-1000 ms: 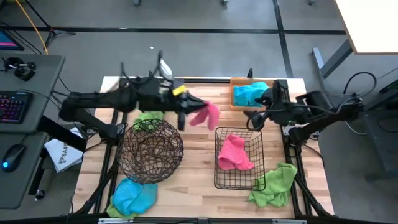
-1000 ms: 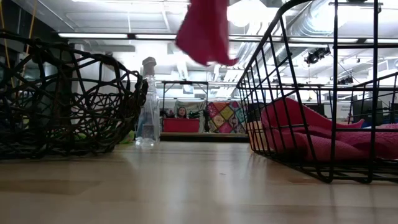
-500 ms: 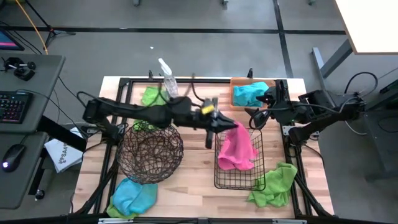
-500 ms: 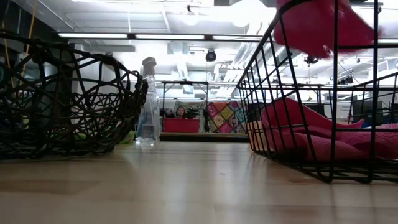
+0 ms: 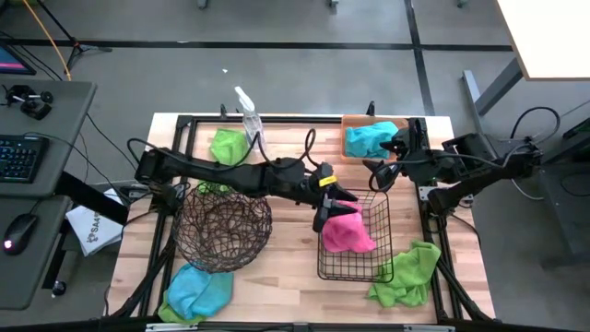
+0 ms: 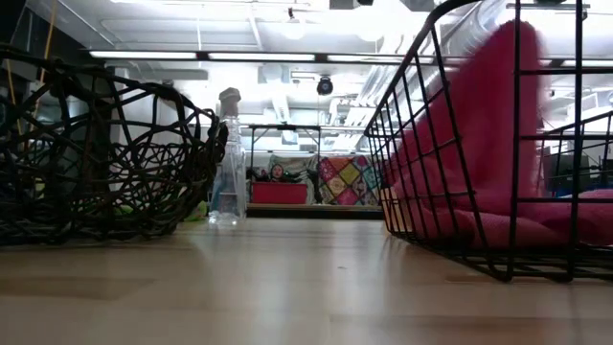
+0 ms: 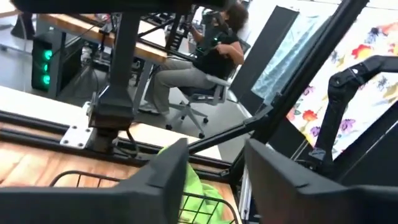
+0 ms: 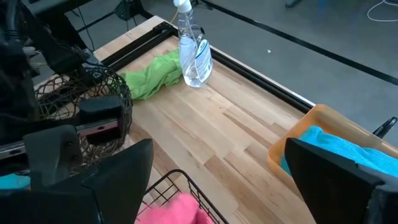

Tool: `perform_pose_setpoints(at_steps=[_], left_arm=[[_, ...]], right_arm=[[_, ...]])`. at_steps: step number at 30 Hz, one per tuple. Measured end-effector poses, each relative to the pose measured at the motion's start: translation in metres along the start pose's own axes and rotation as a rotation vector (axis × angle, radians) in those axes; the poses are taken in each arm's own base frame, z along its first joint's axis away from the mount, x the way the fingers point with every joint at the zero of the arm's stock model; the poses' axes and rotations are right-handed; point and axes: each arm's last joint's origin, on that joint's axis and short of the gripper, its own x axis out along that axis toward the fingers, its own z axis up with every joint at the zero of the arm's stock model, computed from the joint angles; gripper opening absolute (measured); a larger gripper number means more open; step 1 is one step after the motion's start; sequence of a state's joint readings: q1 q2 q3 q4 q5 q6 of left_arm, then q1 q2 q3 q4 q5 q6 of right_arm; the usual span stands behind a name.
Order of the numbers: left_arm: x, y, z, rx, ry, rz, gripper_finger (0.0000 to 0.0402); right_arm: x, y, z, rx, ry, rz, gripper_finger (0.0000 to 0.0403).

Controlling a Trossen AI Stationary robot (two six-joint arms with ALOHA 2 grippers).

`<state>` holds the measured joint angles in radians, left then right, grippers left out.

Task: Sort microfiber towel by color & place in baskets
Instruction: Put the pink towel into the wire basket, then put the top green towel into the round wire basket

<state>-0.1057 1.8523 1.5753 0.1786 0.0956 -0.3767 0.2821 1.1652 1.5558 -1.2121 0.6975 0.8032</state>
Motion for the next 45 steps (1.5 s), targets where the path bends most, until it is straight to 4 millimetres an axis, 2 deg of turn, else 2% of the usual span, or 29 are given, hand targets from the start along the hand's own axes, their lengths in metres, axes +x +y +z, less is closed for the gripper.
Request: perform_pose_setpoints(at_steps=[5,8,11,14,18,23,26,29,32,35,40,45], left_arm=[[-0.004,-0.002,0.002,0.02,0.029,-0.043,0.0249],[-0.018,-0.001,0.009,0.011,0.114,-0.053,0.0279],[-0.046,0.004,0.016,-0.006,0.26,0.063,0.0287],[-0.083,0.009,0.02,-0.006,0.39,0.305,0.0288],[-0.134,0.013,0.019,-0.038,0.382,0.565,0.0285],[-0.19,0.022,-0.007,-0.187,0.297,0.706,0.0285],[-0.219,0.032,-0.032,-0.255,0.3,0.826,0.0285],[-0.244,0.05,-0.053,-0.359,0.363,0.959,0.0285],[-0.257,0.072,-0.061,-0.431,0.455,1.06,0.0285],[-0.261,0.098,-0.063,-0.427,0.532,1.148,0.0285],[-0.258,0.144,-0.075,-0.504,0.687,1.193,0.0285],[-0.249,0.175,-0.091,-0.522,0.787,1.24,0.0284]], right_arm=[[0.0,0.0,0.0,0.0,0.0,0.0,0.036],[0.0,0.0,0.0,0.0,0.0,0.0,0.036],[0.0,0.0,0.0,-0.002,0.002,-0.002,0.036],[0.0,0.0,0.0,-0.002,0.002,-0.002,0.036],[0.001,0.0,0.0,-0.004,0.004,-0.004,0.036],[0.006,0.004,-0.003,-0.026,0.02,-0.025,0.036],[0.009,0.007,-0.004,-0.034,0.028,-0.031,0.036],[0.013,0.011,-0.005,-0.038,0.038,-0.038,0.036],[0.017,0.013,-0.006,-0.043,0.045,-0.045,0.036],[0.02,0.016,-0.007,-0.05,0.051,-0.051,0.036],[0.024,0.02,-0.008,-0.038,0.069,-0.053,0.036],[0.024,0.02,-0.008,-0.034,0.07,-0.053,0.036]])
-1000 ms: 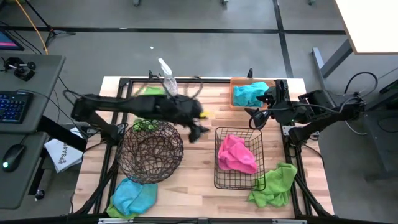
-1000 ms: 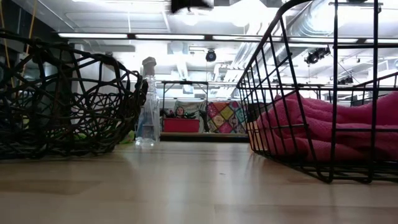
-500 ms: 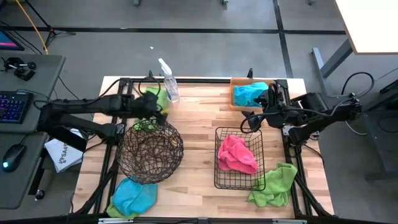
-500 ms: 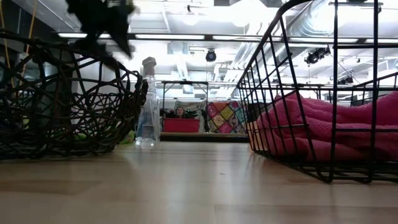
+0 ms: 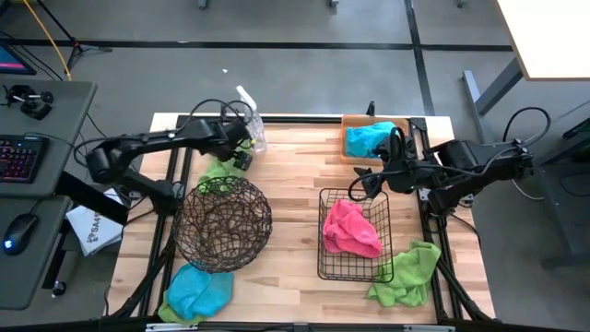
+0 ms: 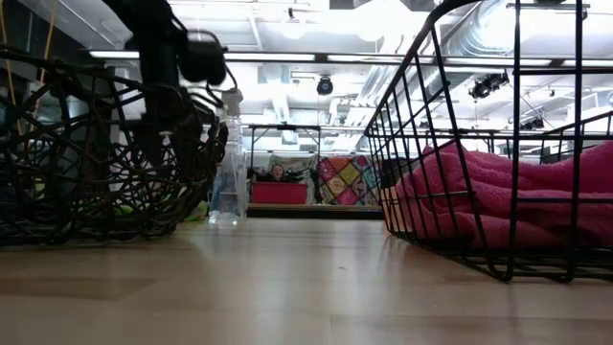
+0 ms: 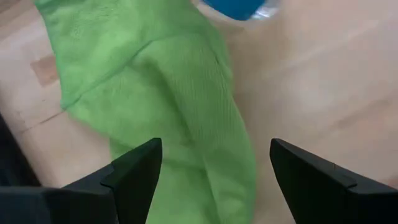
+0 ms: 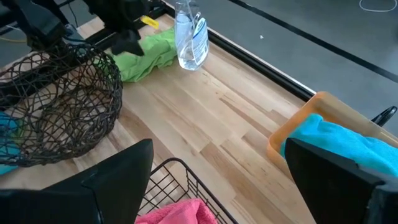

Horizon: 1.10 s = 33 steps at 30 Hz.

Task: Sort microfiber towel by color & place in baskets
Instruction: Put the top green towel into the round wire basket

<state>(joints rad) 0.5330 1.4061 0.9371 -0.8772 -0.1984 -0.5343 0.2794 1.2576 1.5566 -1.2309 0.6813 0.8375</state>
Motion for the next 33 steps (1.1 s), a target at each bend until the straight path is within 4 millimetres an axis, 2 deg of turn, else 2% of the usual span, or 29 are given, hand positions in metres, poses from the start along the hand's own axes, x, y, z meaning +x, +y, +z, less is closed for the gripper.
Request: perform_pose_setpoints(at_steps=[6,17,19,21,23,26,27,31,33], left_arm=[[0.032,-0.006,0.006,-0.004,0.078,0.033,0.0284],[0.068,-0.001,-0.017,-0.043,0.126,0.086,0.0283],[0.071,0.0,-0.02,-0.029,0.121,0.081,0.0273],[0.072,-0.001,-0.023,-0.016,0.121,0.082,0.0243],[0.07,-0.003,-0.025,0.019,0.116,0.086,0.0183],[0.06,-0.004,-0.028,0.071,0.081,0.078,0.0056],[0.053,-0.004,-0.027,0.075,0.047,0.068,0.0029],[0.016,0.005,-0.027,0.051,-0.085,0.008,0.0015],[-0.011,0.012,-0.032,0.045,-0.143,-0.029,0.0006]], right_arm=[[0.0,0.0,0.0,0.002,-0.002,-0.002,0.036],[0.0,0.0,0.0,0.019,-0.002,-0.002,0.036],[0.0,0.0,0.0,0.019,-0.002,-0.002,0.036],[0.0,0.0,0.0,0.019,-0.003,-0.002,0.036],[0.0,0.0,0.0,0.019,-0.003,-0.002,0.036],[0.0,0.0,0.0,0.019,-0.003,-0.002,0.036],[0.0,0.0,0.0,0.019,-0.003,-0.002,0.036],[0.0,0.0,0.0,0.019,-0.003,-0.002,0.036],[0.0,0.0,0.0,0.019,-0.003,-0.002,0.036]])
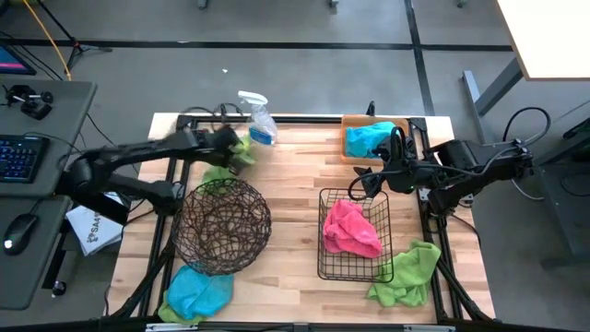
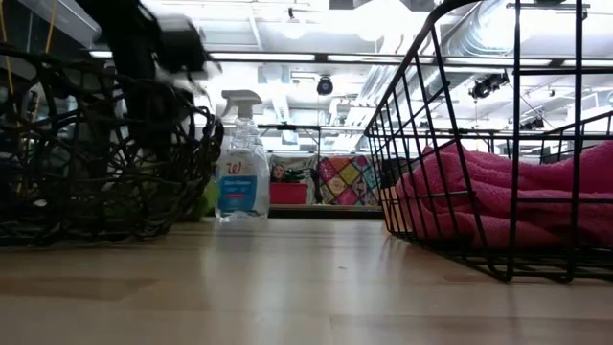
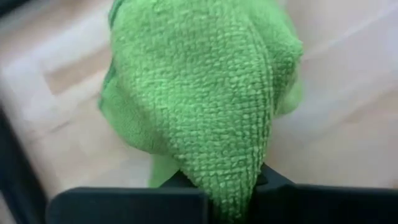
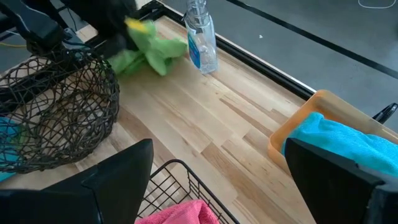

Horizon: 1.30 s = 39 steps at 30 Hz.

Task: Sort microfiber towel by color & place in baskets
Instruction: Put the top green towel into the round wire basket

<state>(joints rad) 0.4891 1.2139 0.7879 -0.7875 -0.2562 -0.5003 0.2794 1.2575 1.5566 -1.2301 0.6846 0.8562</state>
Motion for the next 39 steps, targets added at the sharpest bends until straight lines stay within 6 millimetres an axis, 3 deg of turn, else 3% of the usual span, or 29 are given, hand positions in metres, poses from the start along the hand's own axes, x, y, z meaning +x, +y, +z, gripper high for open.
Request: perform_pose_setpoints(at_steps=[5,9,14,17,22,26,29,35,39], left_arm=[[-0.08,0.014,-0.009,-0.066,-0.219,-0.224,0.0003],[-0.141,0.031,-0.017,-0.189,-0.488,-0.438,0.0002],[-0.186,0.044,-0.024,-0.245,-0.722,-0.669,0.0001],[-0.192,0.038,-0.029,-0.189,-0.664,-0.789,0.0001],[-0.196,0.011,-0.04,0.008,-0.418,-1.018,0.0001],[-0.2,-0.011,-0.056,0.146,-0.232,-1.079,0.0],[-0.198,-0.021,-0.071,0.211,-0.119,-0.987,0.0],[-0.175,-0.025,-0.102,0.259,0.058,-0.611,0.0],[-0.159,-0.041,-0.119,0.3,0.14,-0.53,0.0002]], right_arm=[[0.0,0.0,0.0,0.0,0.0,0.0,0.036],[0.0,0.0,0.0,-0.002,0.0,0.0,0.036],[0.0,0.0,0.0,-0.012,-0.012,-0.011,0.036],[0.0,0.0,0.0,-0.012,-0.015,-0.014,0.036],[0.0,0.0,0.0,-0.013,-0.015,-0.014,0.036],[0.0,0.0,0.0,-0.027,-0.014,-0.014,0.036],[0.0,0.0,0.0,-0.027,-0.015,-0.014,0.036],[0.0,0.0,0.0,-0.027,-0.015,-0.014,0.036],[0.0,0.0,0.0,-0.027,-0.015,-0.014,0.036]])
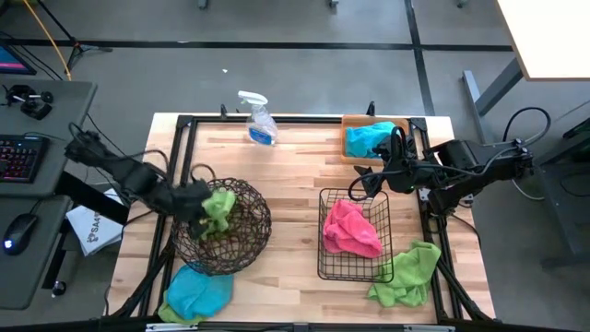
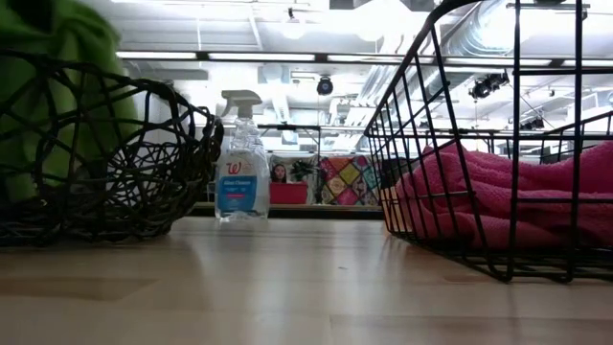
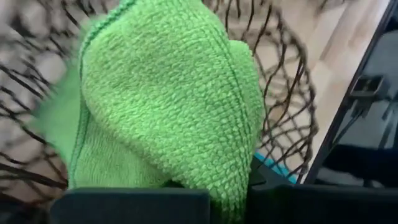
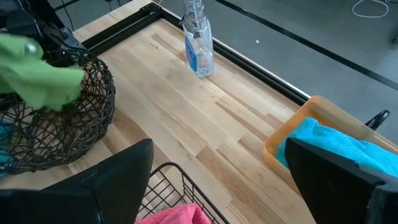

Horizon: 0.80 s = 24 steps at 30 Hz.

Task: Sort microfiber towel by color & place in baskets
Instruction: Put the top green towel into the round wire basket, then put the blue towel into the orange transparent bin

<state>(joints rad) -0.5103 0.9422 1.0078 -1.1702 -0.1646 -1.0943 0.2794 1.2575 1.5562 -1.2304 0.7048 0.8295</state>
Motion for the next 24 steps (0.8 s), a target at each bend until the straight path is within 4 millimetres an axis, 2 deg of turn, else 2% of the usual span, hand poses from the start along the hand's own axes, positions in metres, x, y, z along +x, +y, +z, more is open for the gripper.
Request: perform_pose_setpoints(at_steps=[5,11,19,24], left_arm=[[0.025,-0.014,-0.006,-0.013,0.082,0.024,0.0028],[0.036,-0.027,-0.007,0.052,0.142,-0.01,0.0102],[0.031,-0.033,-0.005,0.171,0.179,-0.088,0.0224],[0.014,-0.044,0.001,0.112,0.231,-0.204,0.0264]], right_arm=[[0.0,0.0,0.0,-0.002,0.0,0.0,0.036],[0.0,0.0,0.0,-0.025,0.001,0.0,0.036],[0.0,0.0,0.0,-0.03,0.003,-0.002,0.036],[0.0,0.0,0.0,-0.05,0.005,-0.004,0.036]])
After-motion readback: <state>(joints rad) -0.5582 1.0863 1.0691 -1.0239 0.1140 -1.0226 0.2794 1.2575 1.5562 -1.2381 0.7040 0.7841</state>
